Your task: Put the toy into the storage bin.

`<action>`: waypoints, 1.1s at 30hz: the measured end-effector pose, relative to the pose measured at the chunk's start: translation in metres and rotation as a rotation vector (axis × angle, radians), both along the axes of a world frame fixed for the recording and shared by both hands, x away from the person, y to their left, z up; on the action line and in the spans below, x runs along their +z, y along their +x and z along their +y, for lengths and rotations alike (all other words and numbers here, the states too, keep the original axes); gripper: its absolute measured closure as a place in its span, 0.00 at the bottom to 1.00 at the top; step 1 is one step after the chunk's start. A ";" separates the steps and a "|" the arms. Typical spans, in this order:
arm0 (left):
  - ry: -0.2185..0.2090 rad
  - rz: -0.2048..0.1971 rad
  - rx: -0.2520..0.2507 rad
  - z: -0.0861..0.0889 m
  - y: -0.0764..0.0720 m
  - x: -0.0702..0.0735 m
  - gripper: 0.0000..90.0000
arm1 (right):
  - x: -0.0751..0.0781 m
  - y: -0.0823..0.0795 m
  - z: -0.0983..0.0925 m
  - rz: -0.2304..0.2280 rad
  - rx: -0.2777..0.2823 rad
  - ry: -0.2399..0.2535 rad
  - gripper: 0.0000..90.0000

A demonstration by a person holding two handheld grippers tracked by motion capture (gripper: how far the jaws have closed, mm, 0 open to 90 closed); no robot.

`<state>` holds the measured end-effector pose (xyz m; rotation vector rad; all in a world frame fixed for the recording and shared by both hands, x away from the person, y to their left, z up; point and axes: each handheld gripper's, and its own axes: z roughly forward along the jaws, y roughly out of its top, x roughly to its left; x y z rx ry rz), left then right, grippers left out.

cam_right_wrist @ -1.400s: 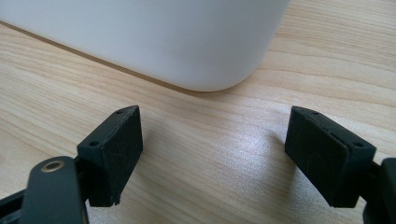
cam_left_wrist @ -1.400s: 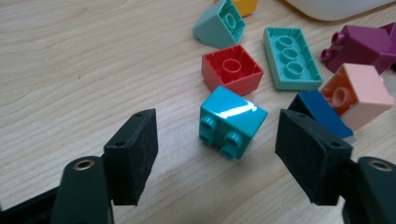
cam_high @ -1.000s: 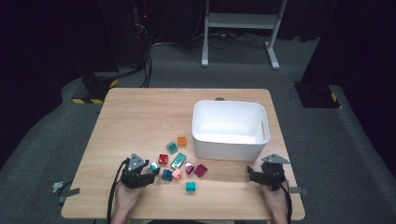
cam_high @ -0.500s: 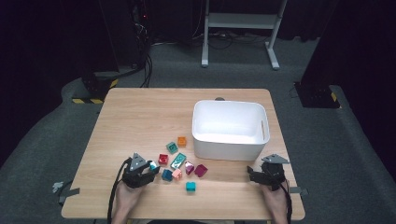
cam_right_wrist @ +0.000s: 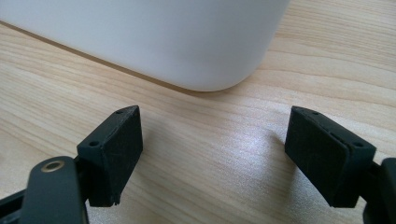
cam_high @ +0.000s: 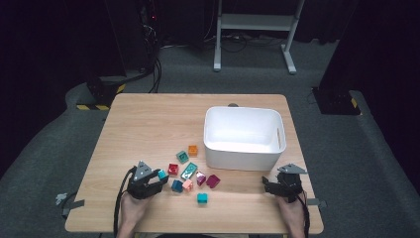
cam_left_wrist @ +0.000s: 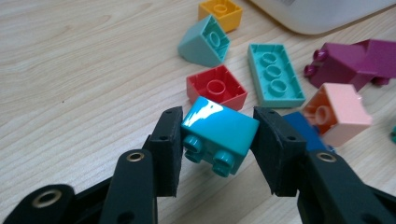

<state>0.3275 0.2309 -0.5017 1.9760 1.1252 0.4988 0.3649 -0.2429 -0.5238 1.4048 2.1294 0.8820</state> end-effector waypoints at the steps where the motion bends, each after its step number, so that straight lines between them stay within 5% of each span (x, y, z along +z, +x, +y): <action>1: -0.001 -0.001 -0.004 0.000 0.000 0.002 0.61 | 0.000 0.000 0.000 0.000 0.000 0.000 0.21; 20: -0.061 -0.001 -0.059 0.001 0.015 0.032 0.61 | 0.000 0.000 0.000 0.000 0.002 0.001 0.21; 33: -0.091 -0.020 -0.144 -0.012 0.035 0.061 0.61 | 0.000 0.000 0.000 0.001 0.003 0.001 0.21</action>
